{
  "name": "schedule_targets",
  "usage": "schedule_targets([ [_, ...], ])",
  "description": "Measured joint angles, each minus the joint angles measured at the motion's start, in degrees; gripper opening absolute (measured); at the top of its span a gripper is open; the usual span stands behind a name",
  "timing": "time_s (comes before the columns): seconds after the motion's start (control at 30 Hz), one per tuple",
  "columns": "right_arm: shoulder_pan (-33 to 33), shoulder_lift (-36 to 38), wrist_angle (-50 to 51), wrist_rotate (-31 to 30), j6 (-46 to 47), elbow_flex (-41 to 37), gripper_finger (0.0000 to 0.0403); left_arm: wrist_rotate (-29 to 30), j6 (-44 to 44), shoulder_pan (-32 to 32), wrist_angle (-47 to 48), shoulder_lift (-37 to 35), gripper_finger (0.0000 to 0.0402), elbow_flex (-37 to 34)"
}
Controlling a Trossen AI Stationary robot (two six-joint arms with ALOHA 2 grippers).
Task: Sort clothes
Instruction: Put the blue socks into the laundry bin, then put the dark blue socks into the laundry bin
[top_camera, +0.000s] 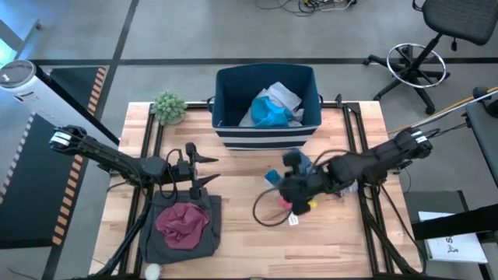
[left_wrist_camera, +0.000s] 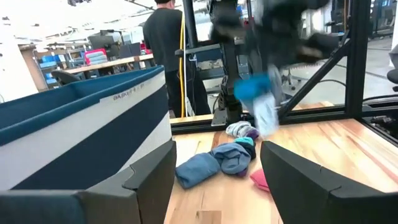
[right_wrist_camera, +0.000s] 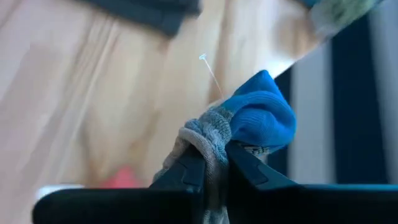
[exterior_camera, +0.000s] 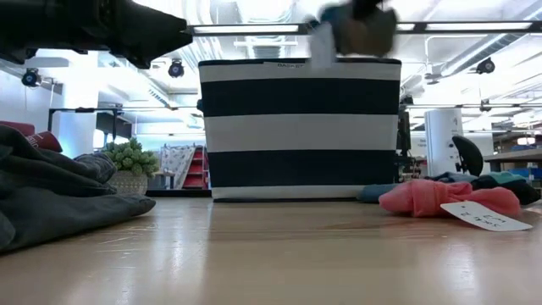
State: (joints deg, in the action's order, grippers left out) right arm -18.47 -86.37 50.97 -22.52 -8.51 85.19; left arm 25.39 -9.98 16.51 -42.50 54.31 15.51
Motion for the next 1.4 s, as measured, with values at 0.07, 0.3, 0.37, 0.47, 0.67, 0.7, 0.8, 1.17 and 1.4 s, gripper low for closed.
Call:
schedule_targets([
  [0.07,2.9,0.0,-0.4,0.0,-4.0,3.5,0.0013,0.0,0.0,0.0,-0.6,0.2,0.0216,0.0],
  [0.3,16.7,0.0,-3.4,0.0,-12.4,11.4,0.0014,0.0,0.0,0.0,-0.8,0.3,0.0208,0.0],
  [0.37,20.8,0.0,-5.0,0.0,-13.3,12.3,0.0014,0.0,0.0,0.0,-0.8,0.3,0.0210,0.0],
  [0.47,26.6,0.0,-8.6,0.5,-13.9,13.0,0.0014,0.0,0.0,0.0,-0.7,0.3,0.0212,0.0],
  [0.67,37.6,-0.2,-8.9,9.3,-5.1,12.9,0.0015,0.0,0.0,0.0,-0.6,0.5,0.0205,0.0],
  [0.7,39.1,-0.3,-8.4,11.5,-2.9,12.7,0.0017,0.0,0.0,0.0,-0.7,0.5,0.0203,0.0],
  [0.8,41.7,-0.3,-5.3,16.1,-1.5,12.4,0.0041,0.0,0.0,0.0,-0.7,0.5,0.0197,0.0],
  [1.17,41.4,-0.3,-4.6,16.7,-0.9,12.0,0.0196,-0.6,0.0,0.0,-0.8,1.1,0.0197,0.0],
  [1.4,40.9,1.0,0.0,16.5,-1.1,12.0,0.0237,-0.6,0.0,0.0,-0.7,1.1,0.0201,0.0],
])
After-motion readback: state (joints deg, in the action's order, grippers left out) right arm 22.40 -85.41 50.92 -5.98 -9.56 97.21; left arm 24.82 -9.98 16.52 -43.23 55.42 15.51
